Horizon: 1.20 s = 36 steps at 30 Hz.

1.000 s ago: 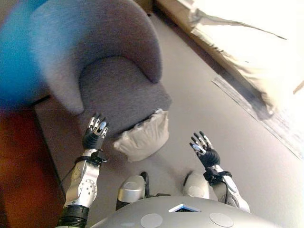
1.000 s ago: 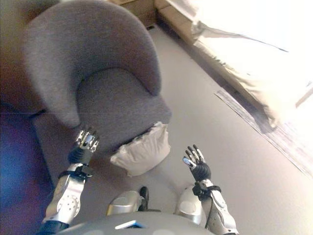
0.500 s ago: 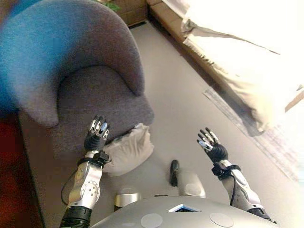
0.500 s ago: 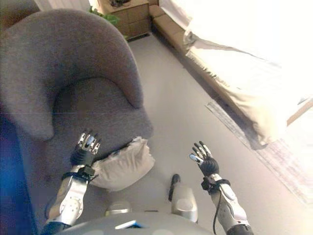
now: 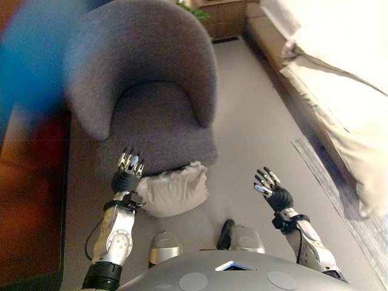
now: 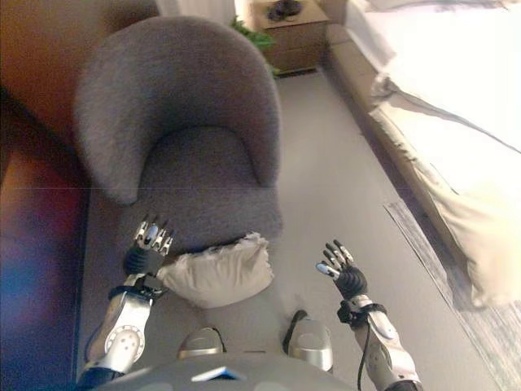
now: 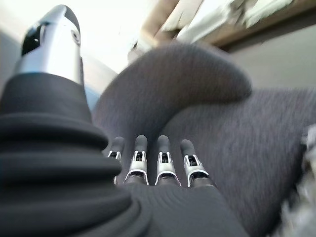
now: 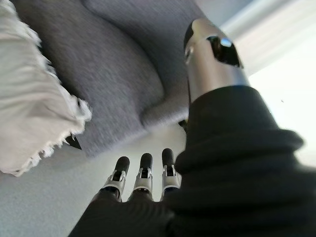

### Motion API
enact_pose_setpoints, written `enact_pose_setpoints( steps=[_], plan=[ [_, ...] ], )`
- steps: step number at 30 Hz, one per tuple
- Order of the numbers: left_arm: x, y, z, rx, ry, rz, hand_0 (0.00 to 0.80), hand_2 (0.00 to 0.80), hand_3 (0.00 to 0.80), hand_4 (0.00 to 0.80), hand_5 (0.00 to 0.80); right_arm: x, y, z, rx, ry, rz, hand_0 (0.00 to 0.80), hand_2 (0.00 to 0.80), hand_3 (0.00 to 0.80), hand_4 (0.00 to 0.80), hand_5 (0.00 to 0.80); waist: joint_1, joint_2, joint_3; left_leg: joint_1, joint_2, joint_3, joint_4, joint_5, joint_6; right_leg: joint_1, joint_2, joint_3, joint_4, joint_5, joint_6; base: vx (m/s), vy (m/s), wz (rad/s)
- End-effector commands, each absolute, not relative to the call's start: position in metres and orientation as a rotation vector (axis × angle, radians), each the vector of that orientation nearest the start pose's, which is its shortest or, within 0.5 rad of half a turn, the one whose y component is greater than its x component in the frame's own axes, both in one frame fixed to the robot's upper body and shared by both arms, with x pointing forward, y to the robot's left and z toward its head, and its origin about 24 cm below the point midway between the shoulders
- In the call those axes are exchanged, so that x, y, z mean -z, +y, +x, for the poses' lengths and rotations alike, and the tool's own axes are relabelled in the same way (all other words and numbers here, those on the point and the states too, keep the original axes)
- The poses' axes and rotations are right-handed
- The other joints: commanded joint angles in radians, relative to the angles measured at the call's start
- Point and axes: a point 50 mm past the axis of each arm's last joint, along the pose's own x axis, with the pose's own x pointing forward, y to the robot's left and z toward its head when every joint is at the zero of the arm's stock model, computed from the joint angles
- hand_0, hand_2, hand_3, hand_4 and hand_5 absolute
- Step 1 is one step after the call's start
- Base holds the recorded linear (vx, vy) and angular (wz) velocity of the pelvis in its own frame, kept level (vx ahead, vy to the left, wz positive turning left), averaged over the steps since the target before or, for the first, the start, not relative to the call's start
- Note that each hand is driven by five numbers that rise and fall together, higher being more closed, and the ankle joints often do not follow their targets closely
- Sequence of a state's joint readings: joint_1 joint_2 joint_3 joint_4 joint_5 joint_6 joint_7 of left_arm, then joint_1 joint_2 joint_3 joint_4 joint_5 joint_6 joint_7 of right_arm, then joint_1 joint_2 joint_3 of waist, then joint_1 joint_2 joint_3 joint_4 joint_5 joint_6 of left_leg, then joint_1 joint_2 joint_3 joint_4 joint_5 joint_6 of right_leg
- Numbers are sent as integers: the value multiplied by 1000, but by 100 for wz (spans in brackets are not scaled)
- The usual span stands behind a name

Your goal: Pick up the cushion and take it to the sofa

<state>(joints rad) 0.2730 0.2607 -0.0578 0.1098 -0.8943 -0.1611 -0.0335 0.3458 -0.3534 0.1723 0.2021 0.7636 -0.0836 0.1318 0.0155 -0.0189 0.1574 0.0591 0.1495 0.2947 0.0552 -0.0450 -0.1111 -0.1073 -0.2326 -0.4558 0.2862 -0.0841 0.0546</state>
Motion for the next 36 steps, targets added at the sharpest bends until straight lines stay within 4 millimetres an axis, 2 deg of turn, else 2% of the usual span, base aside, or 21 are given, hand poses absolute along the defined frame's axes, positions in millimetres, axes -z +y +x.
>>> enact_pose_setpoints(
  steps=[1,2,3,5,6,7,8,9,11,14,16,18,20,23,27,30,36],
  plan=[
    [0,228,186,-73,93,-499,0,0,0,0,0,39,-203,159,61,284,505,0,0,0,0,0,25,-32,5,-11,-71,17,7,-40,84,33,-75,14,58,73,98,43,170,74],
    [0,229,187,-73,92,-497,0,0,0,0,0,40,-203,159,68,278,503,0,0,0,0,0,31,-32,4,-13,-87,-16,-2,-36,89,33,-78,28,73,63,99,104,211,85],
    [1,229,189,-75,95,-497,0,0,0,0,0,41,-202,160,86,277,511,0,0,0,0,0,39,-23,-1,-23,-113,-51,-13,-32,106,32,-104,58,152,72,96,123,220,67],
    [0,229,191,-58,85,-509,0,0,0,0,0,39,-202,162,89,265,520,0,0,0,0,0,40,-17,-4,-31,-131,-63,-7,-34,126,17,-133,96,238,89,95,101,190,27],
    [-1,227,193,-43,84,-507,0,0,0,0,0,38,-202,161,91,259,522,0,0,0,0,0,36,-13,-5,-36,-147,-77,0,-39,143,-8,-146,141,309,110,92,126,182,21],
    [-2,225,194,-39,90,-496,0,0,0,0,0,38,-202,158,99,259,515,0,0,0,0,0,25,-7,-6,-38,-162,-107,6,-43,157,-38,-145,212,369,137,87,147,165,37],
    [-1,224,196,-41,97,-497,0,0,0,0,0,38,-201,157,109,266,514,0,0,0,0,0,16,-5,-7,-37,-170,-126,10,-45,162,-50,-143,252,382,151,87,110,118,44],
    [-2,223,201,-44,99,-505,0,0,0,0,0,40,-200,155,119,277,516,0,0,0,0,0,3,3,-11,-46,-168,-135,15,-32,170,-65,-135,276,368,188,74,88,49,53],
    [-5,223,206,-47,86,-513,0,0,0,0,0,43,-199,152,109,293,516,0,0,0,0,0,-8,0,-10,-42,-168,-149,14,-36,165,-64,-134,303,294,206,81,114,-49,52],
    [-11,221,209,-51,54,-501,0,0,0,0,0,43,-196,157,88,283,524,0,0,0,0,0,-7,-24,-3,-51,-156,-176,22,-45,138,-44,-119,311,13,218,106,80,-243,10],
    [-17,220,213,-44,31,-489,0,0,0,0,0,39,-196,166,76,254,535,0,0,0,0,0,-4,-45,12,-63,-148,-184,32,-66,126,-48,-109,309,-111,226,127,11,-266,2],
    [-19,220,212,-53,26,-481,0,0,0,0,0,37,-194,172,50,253,530,0,0,0,0,0,15,-57,18,-58,-128,-162,29,-70,117,-38,-122,253,-126,240,144,44,-241,9],
    [-19,222,210,-65,31,-474,0,0,0,0,0,36,-193,171,31,266,510,0,0,0,0,0,23,-60,12,-56,-106,-154,30,-66,107,-15,-115,230,-150,212,148,75,-209,6],
    [-15,223,205,-76,56,-492,0,0,0,0,0,37,-195,165,18,302,488,0,0,0,0,0,22,-66,-3,-51,-60,-148,35,-49,85,30,-88,220,-174,168,149,120,-204,-37],
    [-10,219,200,-68,81,-480,0,0,0,0,0,39,-202,158,1,323,459,0,0,0,0,0,5,-65,-18,-19,-18,-142,23,-32,69,61,-53,221,-177,121,143,121,-135,-4],
    [-10,216,200,-50,81,-453,0,0,0,0,0,38,-204,159,-20,309,435,0,0,0,0,0,1,-61,-22,-5,-6,-138,7,-21,60,77,-36,214,-193,112,135,47,-86,-5],
    [-13,205,207,19,75,-453,0,0,0,0,0,26,-198,178,-76,225,463,0,0,0,0,0,-2,-43,-32,23,-5,-138,-28,-10,38,94,-5,205,-250,131,122,2,-39,3]
  ],
)
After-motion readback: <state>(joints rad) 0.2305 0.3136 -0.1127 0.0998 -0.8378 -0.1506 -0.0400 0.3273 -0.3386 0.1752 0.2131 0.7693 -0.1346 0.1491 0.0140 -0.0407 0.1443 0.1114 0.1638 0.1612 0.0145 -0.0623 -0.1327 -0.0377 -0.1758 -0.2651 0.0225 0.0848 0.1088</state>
